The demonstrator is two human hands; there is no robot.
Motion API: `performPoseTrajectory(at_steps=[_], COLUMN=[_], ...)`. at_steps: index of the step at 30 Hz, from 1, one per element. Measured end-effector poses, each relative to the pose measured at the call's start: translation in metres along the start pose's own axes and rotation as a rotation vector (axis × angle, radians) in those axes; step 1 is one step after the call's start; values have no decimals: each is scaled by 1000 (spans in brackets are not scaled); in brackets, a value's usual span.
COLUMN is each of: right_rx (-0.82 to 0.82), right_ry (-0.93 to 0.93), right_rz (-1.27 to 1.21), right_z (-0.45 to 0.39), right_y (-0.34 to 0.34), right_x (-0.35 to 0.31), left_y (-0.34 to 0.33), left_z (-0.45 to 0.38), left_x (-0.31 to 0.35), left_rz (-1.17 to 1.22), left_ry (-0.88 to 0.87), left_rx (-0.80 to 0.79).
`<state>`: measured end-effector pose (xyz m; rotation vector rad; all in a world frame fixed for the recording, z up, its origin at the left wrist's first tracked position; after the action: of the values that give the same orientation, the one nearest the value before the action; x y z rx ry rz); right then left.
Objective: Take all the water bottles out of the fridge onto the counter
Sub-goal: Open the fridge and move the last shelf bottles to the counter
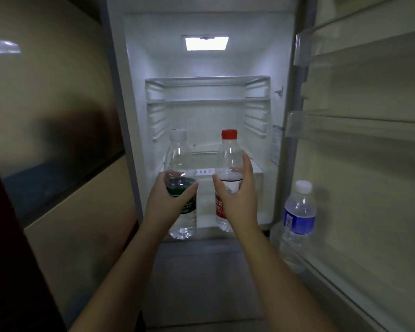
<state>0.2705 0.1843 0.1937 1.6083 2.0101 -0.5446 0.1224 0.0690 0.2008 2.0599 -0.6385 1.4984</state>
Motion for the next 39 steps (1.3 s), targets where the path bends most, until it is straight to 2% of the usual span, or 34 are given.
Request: performPoseTrajectory(at_steps=[12, 22, 29, 39], right_rx=[-8, 60, 31, 50], right_ry=[6, 30, 32, 37], right_rz=[95, 166, 142, 82], right_z=[106, 166, 210, 260], right_y=[87, 197, 265, 302], right_x=[-125, -208, -258, -325], left_y=[17, -10, -10, 7], left_z=[154, 269, 361, 445], left_x=[12, 49, 64, 104], left_rz=[12, 26, 69, -1], left_ry=[18, 46, 86, 19], left_rx=[-122, -152, -132, -150])
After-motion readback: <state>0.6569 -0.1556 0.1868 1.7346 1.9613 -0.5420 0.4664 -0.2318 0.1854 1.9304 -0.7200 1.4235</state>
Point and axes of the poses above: each hand's wrist, its own z-axis away from the middle knuckle, its own y-axis out of the back of the hand, x = y × z, the point moved 5 cm from there along -z, towards the middle knuckle, and after that the axes turned 14 degrees about y, right-handed, at the moved point
